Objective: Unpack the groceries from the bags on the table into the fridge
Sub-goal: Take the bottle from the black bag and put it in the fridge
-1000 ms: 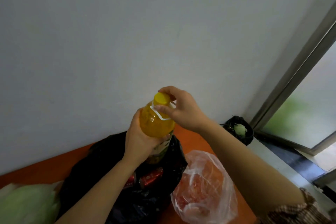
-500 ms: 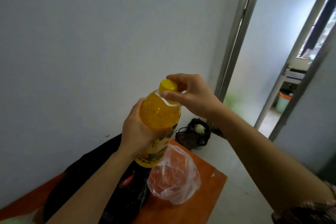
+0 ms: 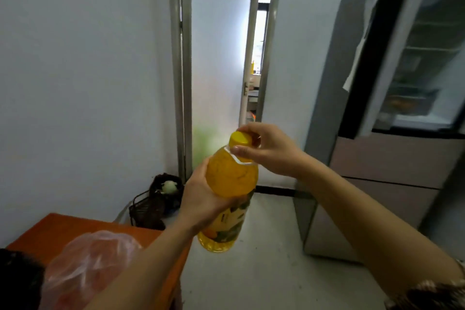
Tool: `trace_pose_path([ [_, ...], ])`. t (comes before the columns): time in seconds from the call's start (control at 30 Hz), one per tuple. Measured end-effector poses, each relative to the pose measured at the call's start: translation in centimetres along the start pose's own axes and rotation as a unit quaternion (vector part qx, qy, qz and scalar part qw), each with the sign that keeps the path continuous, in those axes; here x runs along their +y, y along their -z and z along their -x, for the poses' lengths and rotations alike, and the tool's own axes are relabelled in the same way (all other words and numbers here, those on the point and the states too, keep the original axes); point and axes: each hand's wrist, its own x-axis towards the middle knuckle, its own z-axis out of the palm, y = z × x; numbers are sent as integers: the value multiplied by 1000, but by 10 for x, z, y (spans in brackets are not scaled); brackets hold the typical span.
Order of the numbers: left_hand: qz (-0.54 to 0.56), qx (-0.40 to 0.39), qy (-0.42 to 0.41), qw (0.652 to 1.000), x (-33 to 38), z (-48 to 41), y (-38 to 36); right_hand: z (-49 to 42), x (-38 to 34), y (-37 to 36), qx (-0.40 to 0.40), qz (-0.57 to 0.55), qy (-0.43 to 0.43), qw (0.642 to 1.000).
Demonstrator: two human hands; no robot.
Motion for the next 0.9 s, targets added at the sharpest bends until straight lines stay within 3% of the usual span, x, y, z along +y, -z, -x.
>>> trace_pose_path([
  [0.43, 126, -130, -26, 983, 85, -71, -357, 110, 215, 248, 65, 92, -100, 989],
  [0.9, 128, -183, -135, 965, 155, -212, -623, 124, 401, 452, 181, 176, -144, 957],
])
